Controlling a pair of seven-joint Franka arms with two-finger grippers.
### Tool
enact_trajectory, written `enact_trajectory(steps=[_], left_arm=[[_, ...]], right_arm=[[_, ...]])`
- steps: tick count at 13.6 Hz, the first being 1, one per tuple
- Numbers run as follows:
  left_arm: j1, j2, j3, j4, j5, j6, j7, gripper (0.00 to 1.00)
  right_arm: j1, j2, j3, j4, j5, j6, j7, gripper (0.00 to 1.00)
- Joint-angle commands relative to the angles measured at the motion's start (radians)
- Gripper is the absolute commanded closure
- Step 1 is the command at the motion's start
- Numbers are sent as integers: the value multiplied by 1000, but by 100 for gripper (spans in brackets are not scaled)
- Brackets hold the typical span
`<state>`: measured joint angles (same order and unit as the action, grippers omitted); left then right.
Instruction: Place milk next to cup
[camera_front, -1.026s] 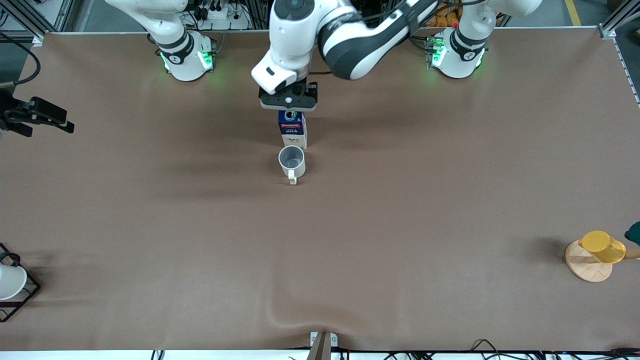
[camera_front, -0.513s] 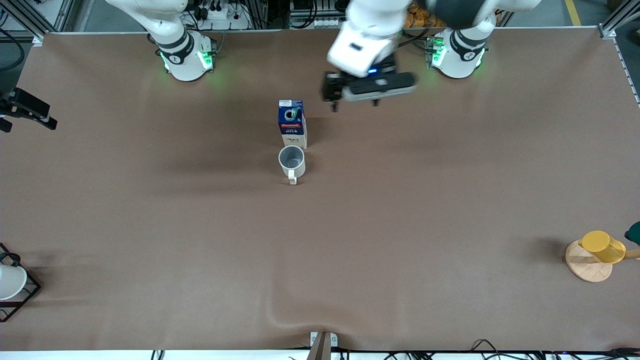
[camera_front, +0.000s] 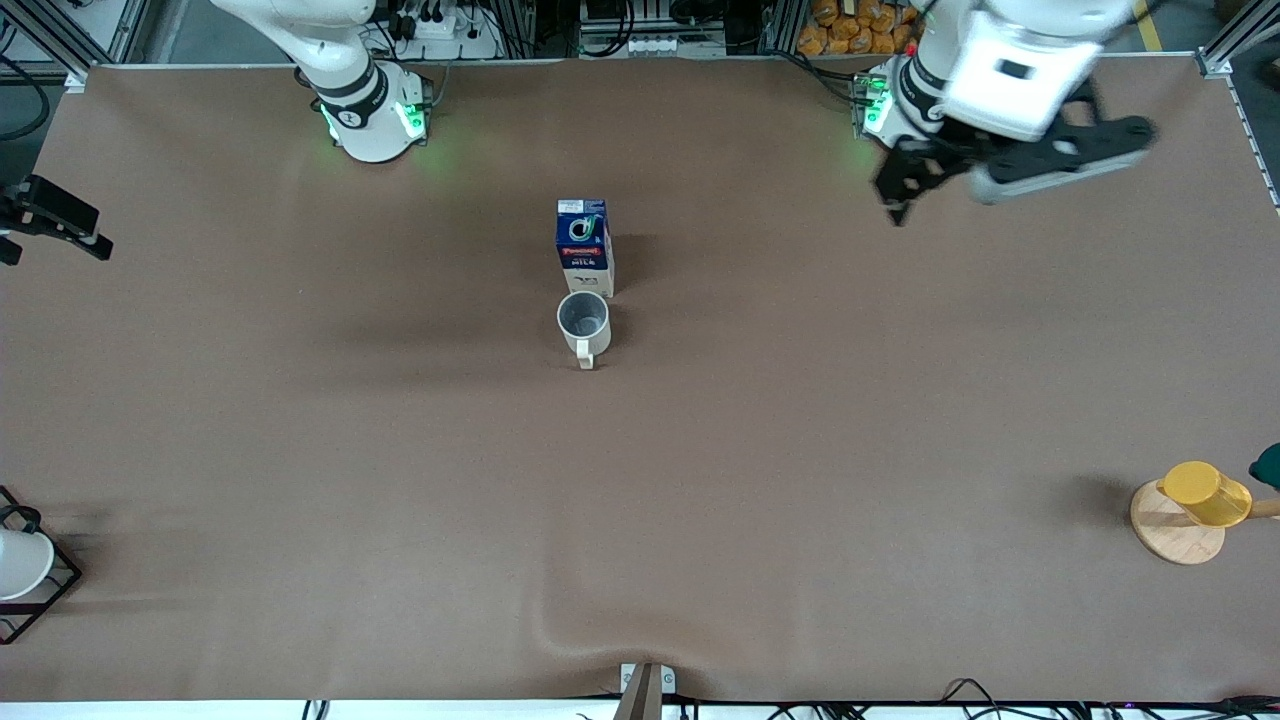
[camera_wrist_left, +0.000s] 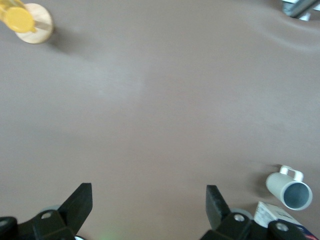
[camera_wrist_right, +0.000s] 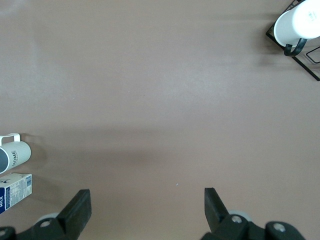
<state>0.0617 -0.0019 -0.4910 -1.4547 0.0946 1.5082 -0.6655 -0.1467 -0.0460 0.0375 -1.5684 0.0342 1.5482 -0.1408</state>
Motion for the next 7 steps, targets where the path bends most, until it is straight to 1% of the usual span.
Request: enact_trajectory(steps=[1, 5, 6, 7], left_arm=[[101, -35, -11, -29, -26, -25, 75, 0], [226, -35, -11, -24, -84, -25, 191, 0], [227, -41, 11, -24, -93, -25, 240, 0], [211, -56, 69, -27, -96, -25, 286, 0]], right_arm=[[-19, -21, 16, -22, -10, 12, 12, 0], [-19, -21, 16, -24, -10, 12, 12, 0], [-19, -21, 16, -24, -11, 15, 12, 0], [-19, -21, 16, -24, -11, 15, 12, 0]])
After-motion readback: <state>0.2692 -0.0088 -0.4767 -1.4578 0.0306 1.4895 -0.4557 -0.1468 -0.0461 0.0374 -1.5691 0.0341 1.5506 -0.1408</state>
